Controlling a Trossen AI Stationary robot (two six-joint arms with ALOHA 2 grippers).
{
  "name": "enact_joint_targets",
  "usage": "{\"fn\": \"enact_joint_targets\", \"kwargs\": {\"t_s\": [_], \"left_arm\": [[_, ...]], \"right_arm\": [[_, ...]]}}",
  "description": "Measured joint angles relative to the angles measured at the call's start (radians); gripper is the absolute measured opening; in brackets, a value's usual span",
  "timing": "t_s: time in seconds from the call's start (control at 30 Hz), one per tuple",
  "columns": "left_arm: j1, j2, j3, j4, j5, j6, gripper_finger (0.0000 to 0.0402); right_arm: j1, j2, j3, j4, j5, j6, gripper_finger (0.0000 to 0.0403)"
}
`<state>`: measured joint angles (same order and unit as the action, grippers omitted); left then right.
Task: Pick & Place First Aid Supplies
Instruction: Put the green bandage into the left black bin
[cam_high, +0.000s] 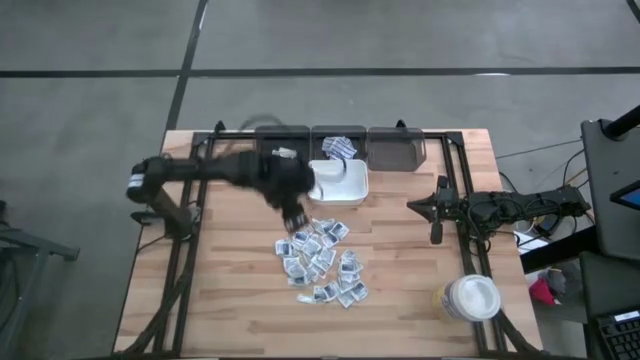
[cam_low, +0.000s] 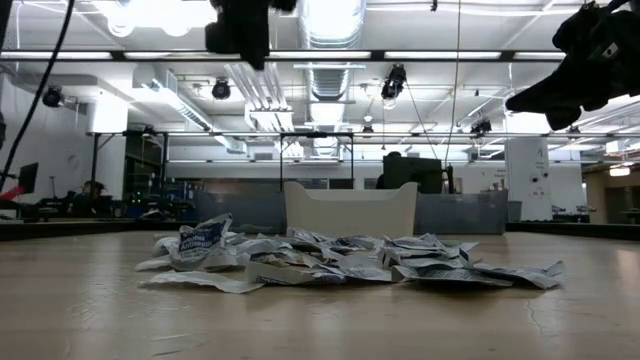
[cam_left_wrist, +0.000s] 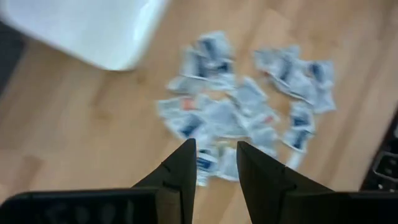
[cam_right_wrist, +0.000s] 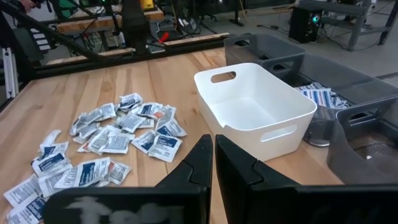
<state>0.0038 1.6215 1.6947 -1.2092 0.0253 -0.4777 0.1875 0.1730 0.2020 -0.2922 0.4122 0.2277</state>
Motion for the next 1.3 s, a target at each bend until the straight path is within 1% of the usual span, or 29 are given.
{"fn": "enact_joint_targets", "kwargs": {"t_s": [0.17, 0.3, 0.37, 0.47, 0.6, 0.7, 0.8, 1.0, 1.1, 1.2, 1.3], "left_arm": [[-0.261, 0.047, 0.000, 0.121, -0.149, -0.082, 0.0108], [-0.411, 0.113, 0.000, 0.245, -0.273, -0.101, 0.0108], [-0.460, 0.159, 0.000, 0.300, -0.295, -0.101, 0.0108], [-0.508, 0.238, 0.000, 0.355, -0.289, -0.103, 0.0108], [-0.533, 0.337, 0.000, 0.370, -0.254, -0.130, 0.0108], [-0.535, 0.401, 0.003, 0.367, -0.197, -0.134, 0.0108], [-0.533, 0.442, 0.007, 0.365, -0.189, -0.135, 0.0108], [-0.533, 0.471, 0.004, 0.347, -0.172, -0.166, 0.0108], [-0.533, 0.471, 0.003, 0.314, -0.173, -0.173, 0.0108], [-0.529, 0.471, 0.002, 0.276, -0.181, -0.187, 0.0103], [-0.526, 0.471, -0.005, 0.278, -0.183, -0.189, 0.0097]], "right_arm": [[0.000, 0.000, 0.000, -0.006, 0.000, -0.001, 0.0018], [0.000, 0.000, 0.000, -0.019, 0.000, -0.003, 0.0018], [0.000, 0.000, 0.000, -0.021, 0.000, -0.003, 0.0018], [0.000, 0.000, 0.000, -0.027, 0.000, -0.003, 0.0018], [0.000, 0.000, 0.000, -0.027, 0.000, -0.003, 0.0018], [0.000, 0.000, 0.000, -0.027, 0.000, -0.003, 0.0018], [0.000, 0.000, 0.000, -0.027, 0.000, -0.003, 0.0018], [0.000, 0.000, 0.000, -0.027, 0.000, 0.000, 0.0018], [0.000, 0.000, 0.000, -0.027, 0.000, -0.001, 0.0018], [0.000, 0.000, 0.000, -0.027, 0.000, -0.003, 0.0018], [0.000, 0.000, 0.000, -0.034, 0.000, -0.003, 0.0018]]}}
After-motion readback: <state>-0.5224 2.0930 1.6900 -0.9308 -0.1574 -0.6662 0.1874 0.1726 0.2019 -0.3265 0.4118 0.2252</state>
